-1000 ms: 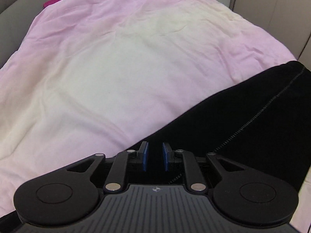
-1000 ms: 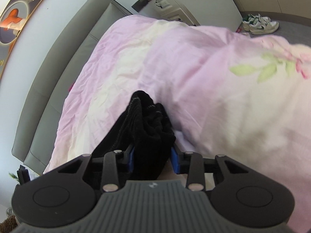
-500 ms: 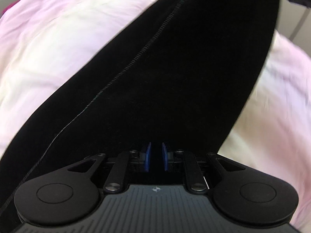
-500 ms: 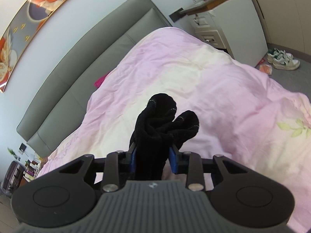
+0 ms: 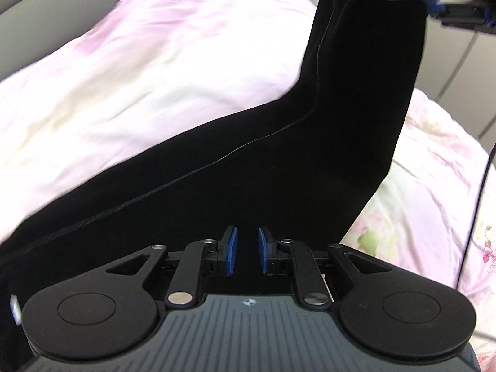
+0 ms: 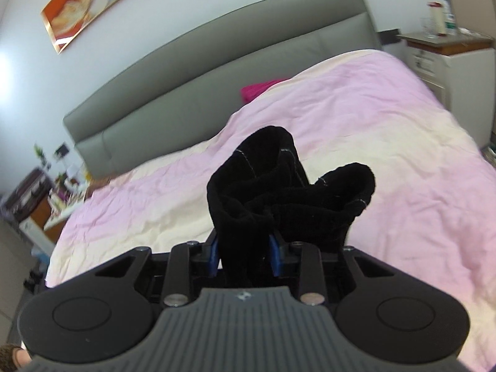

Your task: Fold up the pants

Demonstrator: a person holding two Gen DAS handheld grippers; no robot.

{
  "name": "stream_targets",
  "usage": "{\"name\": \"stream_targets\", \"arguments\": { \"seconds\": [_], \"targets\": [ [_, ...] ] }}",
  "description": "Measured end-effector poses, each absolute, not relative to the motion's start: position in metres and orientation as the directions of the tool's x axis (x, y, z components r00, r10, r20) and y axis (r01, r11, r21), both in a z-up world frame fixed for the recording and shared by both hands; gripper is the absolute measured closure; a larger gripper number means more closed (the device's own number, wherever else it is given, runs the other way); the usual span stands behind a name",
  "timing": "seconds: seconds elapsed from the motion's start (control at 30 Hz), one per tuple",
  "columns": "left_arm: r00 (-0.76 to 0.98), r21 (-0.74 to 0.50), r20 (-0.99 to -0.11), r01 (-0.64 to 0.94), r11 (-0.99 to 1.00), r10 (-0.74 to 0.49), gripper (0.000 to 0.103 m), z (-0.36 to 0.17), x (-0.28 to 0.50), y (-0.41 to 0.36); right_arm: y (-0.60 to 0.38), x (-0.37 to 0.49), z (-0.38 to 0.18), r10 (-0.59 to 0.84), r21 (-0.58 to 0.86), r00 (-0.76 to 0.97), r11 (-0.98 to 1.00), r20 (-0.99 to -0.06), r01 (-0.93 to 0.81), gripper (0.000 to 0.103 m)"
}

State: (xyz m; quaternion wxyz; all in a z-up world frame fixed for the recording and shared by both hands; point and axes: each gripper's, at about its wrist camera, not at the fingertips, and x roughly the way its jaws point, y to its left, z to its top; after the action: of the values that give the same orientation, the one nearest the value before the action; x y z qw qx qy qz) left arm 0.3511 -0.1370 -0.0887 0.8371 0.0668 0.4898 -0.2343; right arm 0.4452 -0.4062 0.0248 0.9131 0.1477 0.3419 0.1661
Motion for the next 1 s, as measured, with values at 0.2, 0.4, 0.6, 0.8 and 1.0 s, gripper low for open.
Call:
{"name": "stream_targets", "arguments": {
  "seconds": [0.2, 0.4, 0.6, 0.8, 1.0],
  "targets": [
    [0.430, -0.182, -0.846, 0.322, 0.929, -0.315, 0.085, -0.107, 0.328, -0.057, -0.280, 0.445, -0.026, 0.432, 0.310, 0.617, 0.902, -0.658, -0.301, 0.075],
    [0.434, -0.230, -0.847, 0.221, 0.948, -0.307, 0.085, -0.128, 0.329, -0.004, -0.186, 0.435, -0.124, 0.413, 0.242, 0.491, 0.895, -0.767, -0.375, 0.075],
    [0.444, -0.298, -0.829, 0.166, 0.940, -0.341, 0.084, -0.141, 0.334, 0.016, -0.154, 0.416, -0.168, 0.377, 0.182, 0.419, 0.882, -0.826, -0.435, 0.054],
    [0.474, -0.345, -0.797, 0.149, 0.927, -0.373, 0.083, -0.146, 0.346, 0.015, -0.169, 0.404, -0.137, 0.469, 0.260, 0.397, 0.840, -0.789, -0.476, 0.053],
    [0.479, -0.367, -0.793, 0.117, 0.923, -0.376, 0.083, -0.154, 0.351, 0.017, -0.167, 0.441, -0.149, 0.421, 0.253, 0.420, 0.881, -0.804, -0.399, 0.053]
  ]
}}
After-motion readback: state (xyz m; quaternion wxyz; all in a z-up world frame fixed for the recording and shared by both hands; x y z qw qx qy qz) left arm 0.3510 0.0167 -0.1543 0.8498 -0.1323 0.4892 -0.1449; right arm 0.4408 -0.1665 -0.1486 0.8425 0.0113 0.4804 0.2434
